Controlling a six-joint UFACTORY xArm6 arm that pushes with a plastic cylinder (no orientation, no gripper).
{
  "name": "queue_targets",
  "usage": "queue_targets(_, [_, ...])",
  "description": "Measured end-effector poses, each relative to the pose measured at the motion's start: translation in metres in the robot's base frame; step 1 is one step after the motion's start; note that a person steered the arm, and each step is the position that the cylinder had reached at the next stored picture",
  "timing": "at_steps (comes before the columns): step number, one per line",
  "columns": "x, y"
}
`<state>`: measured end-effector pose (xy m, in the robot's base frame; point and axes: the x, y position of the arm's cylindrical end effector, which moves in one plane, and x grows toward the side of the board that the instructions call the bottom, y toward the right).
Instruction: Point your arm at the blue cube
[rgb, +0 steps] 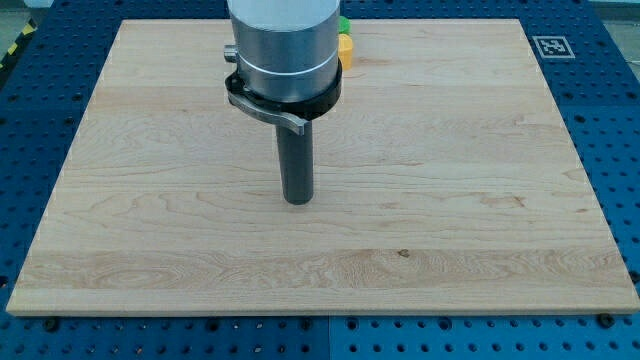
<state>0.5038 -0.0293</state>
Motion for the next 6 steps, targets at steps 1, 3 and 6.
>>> queue_targets(1, [0.0, 0.0])
queue_targets(3, [0.0, 0.001])
queue_targets(6, [0.011, 0.001])
